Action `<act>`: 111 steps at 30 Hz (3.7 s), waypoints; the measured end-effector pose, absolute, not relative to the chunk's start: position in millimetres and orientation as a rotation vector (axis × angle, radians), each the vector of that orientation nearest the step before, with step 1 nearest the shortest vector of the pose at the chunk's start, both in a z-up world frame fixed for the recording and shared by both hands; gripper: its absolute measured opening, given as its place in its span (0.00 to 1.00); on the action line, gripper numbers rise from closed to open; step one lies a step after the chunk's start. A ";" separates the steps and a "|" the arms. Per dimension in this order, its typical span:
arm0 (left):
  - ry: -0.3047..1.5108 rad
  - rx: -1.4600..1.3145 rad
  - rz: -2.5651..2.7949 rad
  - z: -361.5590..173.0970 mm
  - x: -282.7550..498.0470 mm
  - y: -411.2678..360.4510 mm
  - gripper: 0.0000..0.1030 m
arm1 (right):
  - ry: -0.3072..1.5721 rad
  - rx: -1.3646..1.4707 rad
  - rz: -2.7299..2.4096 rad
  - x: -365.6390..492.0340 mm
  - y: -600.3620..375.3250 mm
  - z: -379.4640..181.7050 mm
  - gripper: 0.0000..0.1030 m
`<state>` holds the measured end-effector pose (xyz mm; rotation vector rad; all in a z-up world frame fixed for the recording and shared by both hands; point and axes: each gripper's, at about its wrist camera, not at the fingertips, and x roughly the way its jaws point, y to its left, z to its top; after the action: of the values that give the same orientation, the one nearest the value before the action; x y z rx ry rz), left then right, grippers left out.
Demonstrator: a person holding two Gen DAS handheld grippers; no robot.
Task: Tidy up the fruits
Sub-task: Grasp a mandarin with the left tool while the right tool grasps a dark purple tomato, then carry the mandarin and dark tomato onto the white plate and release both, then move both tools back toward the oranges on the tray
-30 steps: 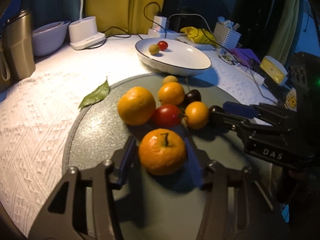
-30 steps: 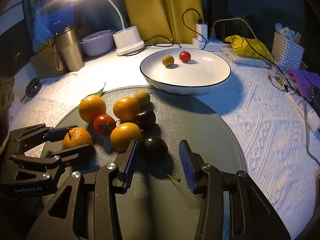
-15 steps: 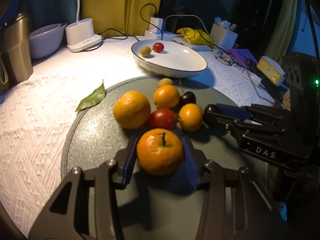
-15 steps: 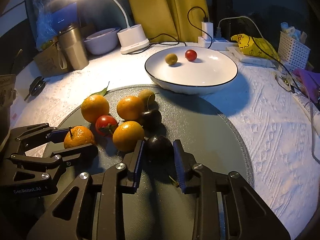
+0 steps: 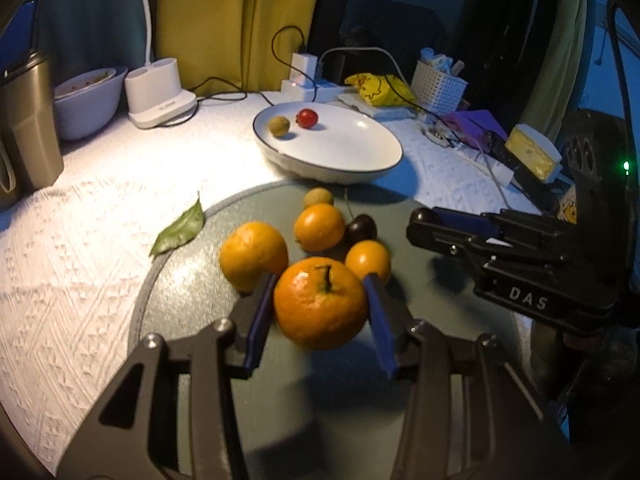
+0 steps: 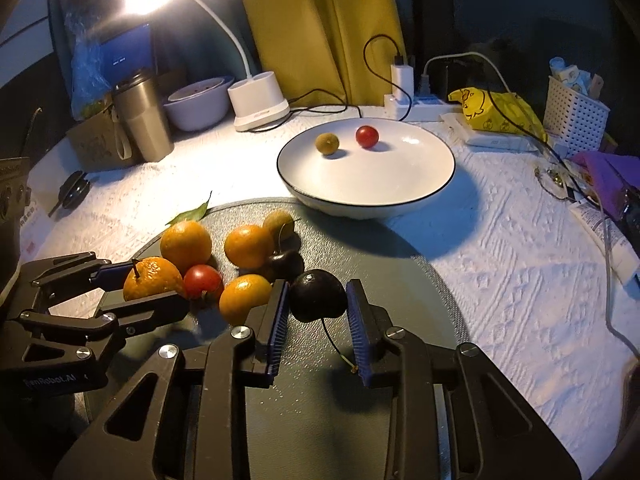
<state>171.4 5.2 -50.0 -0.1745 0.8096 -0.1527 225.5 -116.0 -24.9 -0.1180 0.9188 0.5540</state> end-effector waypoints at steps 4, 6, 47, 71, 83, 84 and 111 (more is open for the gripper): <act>0.797 -0.168 -0.148 -44.1 175.7 6.7 0.44 | 0.905 -0.115 0.550 230.2 -117.8 -20.0 0.31; 0.793 -0.166 -0.145 -41.6 179.0 7.9 0.44 | 0.900 -0.115 0.548 233.4 -118.6 -18.5 0.31; 0.828 -0.157 -0.147 -26.9 308.6 -5.9 0.44 | 0.858 -0.085 0.506 340.6 -134.3 -29.6 0.31; 0.801 -0.213 -0.116 -16.8 308.3 12.4 0.48 | 0.824 -0.082 0.441 346.7 -137.4 -20.0 0.43; 0.751 -0.227 -0.112 -1.3 270.8 23.1 0.51 | 0.810 -0.101 0.450 311.4 -129.8 -3.6 0.43; 0.747 -0.229 -0.112 -0.8 267.4 24.1 0.52 | 0.809 -0.103 0.450 307.6 -129.2 -2.2 0.43; 0.741 -0.252 -0.103 -13.9 201.5 61.3 0.53 | 0.810 -0.164 0.458 244.6 -106.1 7.5 0.43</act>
<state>201.5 61.3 -13.9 -0.2518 0.7407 -0.1032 244.6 -106.1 7.5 -0.1644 0.8103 0.4579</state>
